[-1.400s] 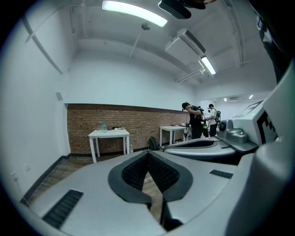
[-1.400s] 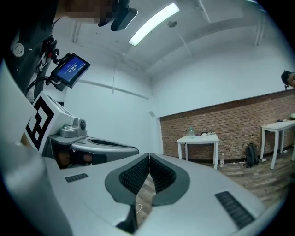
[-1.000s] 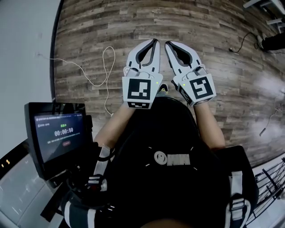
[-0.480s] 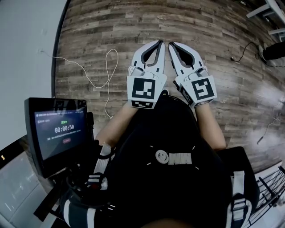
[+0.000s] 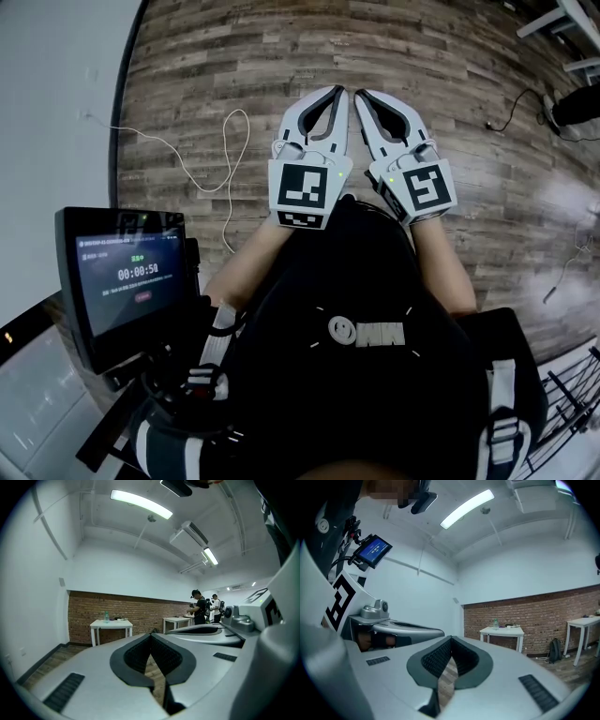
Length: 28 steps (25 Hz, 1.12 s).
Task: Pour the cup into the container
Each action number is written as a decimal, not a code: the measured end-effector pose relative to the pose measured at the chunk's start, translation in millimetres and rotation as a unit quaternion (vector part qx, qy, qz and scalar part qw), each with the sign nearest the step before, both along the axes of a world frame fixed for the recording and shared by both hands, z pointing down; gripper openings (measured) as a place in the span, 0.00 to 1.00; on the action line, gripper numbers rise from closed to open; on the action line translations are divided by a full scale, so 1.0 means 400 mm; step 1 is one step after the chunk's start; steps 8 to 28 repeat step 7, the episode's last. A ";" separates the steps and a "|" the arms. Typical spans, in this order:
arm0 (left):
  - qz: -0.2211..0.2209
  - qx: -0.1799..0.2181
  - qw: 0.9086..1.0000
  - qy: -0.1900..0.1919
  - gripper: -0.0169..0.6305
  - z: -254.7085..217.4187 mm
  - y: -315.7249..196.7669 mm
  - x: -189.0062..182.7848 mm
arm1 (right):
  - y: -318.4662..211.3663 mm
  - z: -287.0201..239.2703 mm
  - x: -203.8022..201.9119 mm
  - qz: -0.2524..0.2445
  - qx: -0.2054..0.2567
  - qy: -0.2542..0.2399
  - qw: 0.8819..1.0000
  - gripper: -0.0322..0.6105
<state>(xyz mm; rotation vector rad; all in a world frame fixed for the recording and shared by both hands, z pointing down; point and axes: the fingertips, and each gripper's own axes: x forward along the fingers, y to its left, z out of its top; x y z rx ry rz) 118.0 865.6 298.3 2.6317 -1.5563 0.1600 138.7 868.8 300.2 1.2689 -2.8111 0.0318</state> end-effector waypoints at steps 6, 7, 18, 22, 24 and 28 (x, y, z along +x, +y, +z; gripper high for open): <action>0.004 0.008 1.000 0.000 0.03 -0.005 -0.004 0.006 | -0.003 -0.003 -0.003 0.001 0.003 0.002 1.000 0.06; 0.004 0.009 1.000 0.000 0.03 -0.006 -0.004 0.007 | -0.003 -0.003 -0.003 0.001 0.005 0.002 1.000 0.06; 0.004 0.009 1.000 0.000 0.03 -0.006 -0.004 0.007 | -0.003 -0.003 -0.003 0.001 0.005 0.002 1.000 0.06; 0.004 0.009 1.000 0.000 0.03 -0.006 -0.004 0.007 | -0.003 -0.003 -0.003 0.001 0.005 0.002 1.000 0.06; 0.004 0.009 1.000 0.000 0.03 -0.006 -0.004 0.007 | -0.003 -0.003 -0.003 0.001 0.005 0.002 1.000 0.06; 0.004 0.009 1.000 0.000 0.03 -0.006 -0.004 0.007 | -0.003 -0.003 -0.003 0.001 0.005 0.002 1.000 0.06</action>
